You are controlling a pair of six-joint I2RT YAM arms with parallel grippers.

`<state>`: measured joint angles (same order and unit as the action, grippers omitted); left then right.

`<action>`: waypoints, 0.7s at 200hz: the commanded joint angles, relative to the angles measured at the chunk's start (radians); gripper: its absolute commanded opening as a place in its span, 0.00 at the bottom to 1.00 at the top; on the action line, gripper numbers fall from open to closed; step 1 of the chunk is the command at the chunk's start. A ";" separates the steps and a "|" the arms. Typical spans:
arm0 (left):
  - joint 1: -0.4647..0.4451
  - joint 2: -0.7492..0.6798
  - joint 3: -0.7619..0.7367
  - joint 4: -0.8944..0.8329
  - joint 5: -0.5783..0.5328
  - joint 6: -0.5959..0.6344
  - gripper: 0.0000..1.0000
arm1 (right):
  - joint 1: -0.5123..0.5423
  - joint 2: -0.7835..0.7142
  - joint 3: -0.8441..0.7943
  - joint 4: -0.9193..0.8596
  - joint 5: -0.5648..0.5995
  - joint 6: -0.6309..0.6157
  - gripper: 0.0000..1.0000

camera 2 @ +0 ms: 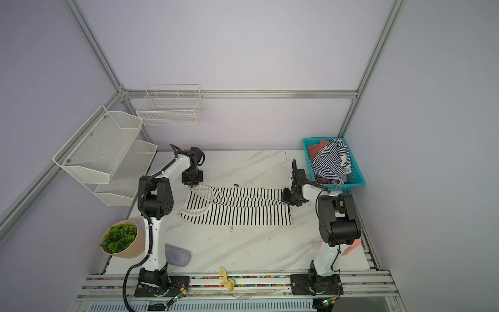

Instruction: Fold and stack the tank tops

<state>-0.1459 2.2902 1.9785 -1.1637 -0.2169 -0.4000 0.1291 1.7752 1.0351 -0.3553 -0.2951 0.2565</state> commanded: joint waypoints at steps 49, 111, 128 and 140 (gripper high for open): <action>0.006 -0.155 -0.164 0.071 -0.024 -0.013 0.14 | -0.004 0.012 0.001 -0.021 0.016 -0.009 0.00; 0.020 -0.234 -0.329 0.175 -0.029 -0.046 0.15 | -0.003 0.040 -0.023 -0.006 0.014 -0.010 0.00; 0.032 -0.241 -0.352 0.195 -0.032 -0.055 0.16 | -0.003 0.052 -0.029 -0.005 0.018 -0.011 0.00; 0.041 -0.241 -0.362 0.210 -0.027 -0.058 0.16 | -0.003 0.061 -0.032 -0.004 0.021 -0.010 0.00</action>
<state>-0.1318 2.1067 1.6596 -1.0122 -0.2253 -0.4297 0.1291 1.7874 1.0348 -0.3424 -0.2970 0.2565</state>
